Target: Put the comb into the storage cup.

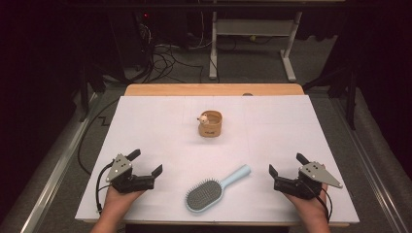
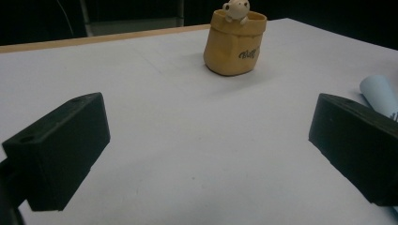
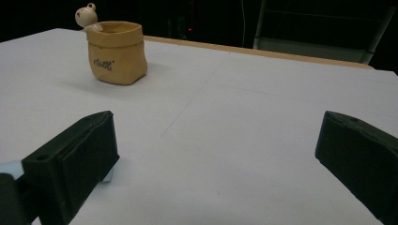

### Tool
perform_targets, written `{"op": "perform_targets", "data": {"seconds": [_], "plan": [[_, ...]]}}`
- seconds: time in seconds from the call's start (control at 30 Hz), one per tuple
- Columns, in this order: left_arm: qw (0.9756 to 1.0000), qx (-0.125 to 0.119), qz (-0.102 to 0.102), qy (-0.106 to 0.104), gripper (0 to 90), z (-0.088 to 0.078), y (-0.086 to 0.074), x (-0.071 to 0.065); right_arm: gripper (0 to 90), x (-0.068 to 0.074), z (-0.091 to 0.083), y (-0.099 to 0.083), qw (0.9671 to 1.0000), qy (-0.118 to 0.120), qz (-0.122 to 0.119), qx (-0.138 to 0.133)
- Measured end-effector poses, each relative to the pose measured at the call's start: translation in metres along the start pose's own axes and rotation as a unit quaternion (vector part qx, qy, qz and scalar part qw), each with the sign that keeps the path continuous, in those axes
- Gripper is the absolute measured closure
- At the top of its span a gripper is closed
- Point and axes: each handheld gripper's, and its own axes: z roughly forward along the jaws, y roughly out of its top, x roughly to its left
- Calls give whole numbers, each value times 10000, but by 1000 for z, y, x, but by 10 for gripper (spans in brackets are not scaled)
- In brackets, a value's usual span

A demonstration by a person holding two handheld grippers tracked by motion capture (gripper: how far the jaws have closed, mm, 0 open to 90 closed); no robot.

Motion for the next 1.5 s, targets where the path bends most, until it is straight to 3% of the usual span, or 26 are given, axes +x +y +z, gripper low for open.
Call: {"op": "perform_targets", "data": {"seconds": [0.3,0.43,0.63,0.83,1.07,1.17,1.2,1.23,1.5], "plan": [[9999,-131,17,-33,0,-2,2,-1,39,2,-2,2,10000,59,-5,60],[9998,-88,104,-118,0,-1,3,-3,166,5,-4,3,9998,166,-44,27],[9998,-102,143,-77,0,-1,3,-4,368,11,-2,3,9981,553,-114,228],[9999,-86,100,-109,0,0,3,-5,566,21,2,4,9927,1112,-151,440],[9999,-107,36,-77,0,-1,3,-4,743,34,5,5,9881,1409,-271,559],[9999,-114,39,-77,0,-1,3,-4,821,38,7,5,9854,1570,-235,618],[9999,-103,71,-81,0,-2,3,-4,885,42,8,5,9819,1763,-205,660],[9999,-129,60,-76,0,-1,3,-4,900,44,9,5,9807,1814,-228,686],[9999,-134,60,-63,0,-2,3,-4,900,76,13,5,9633,2472,-606,853]]}}
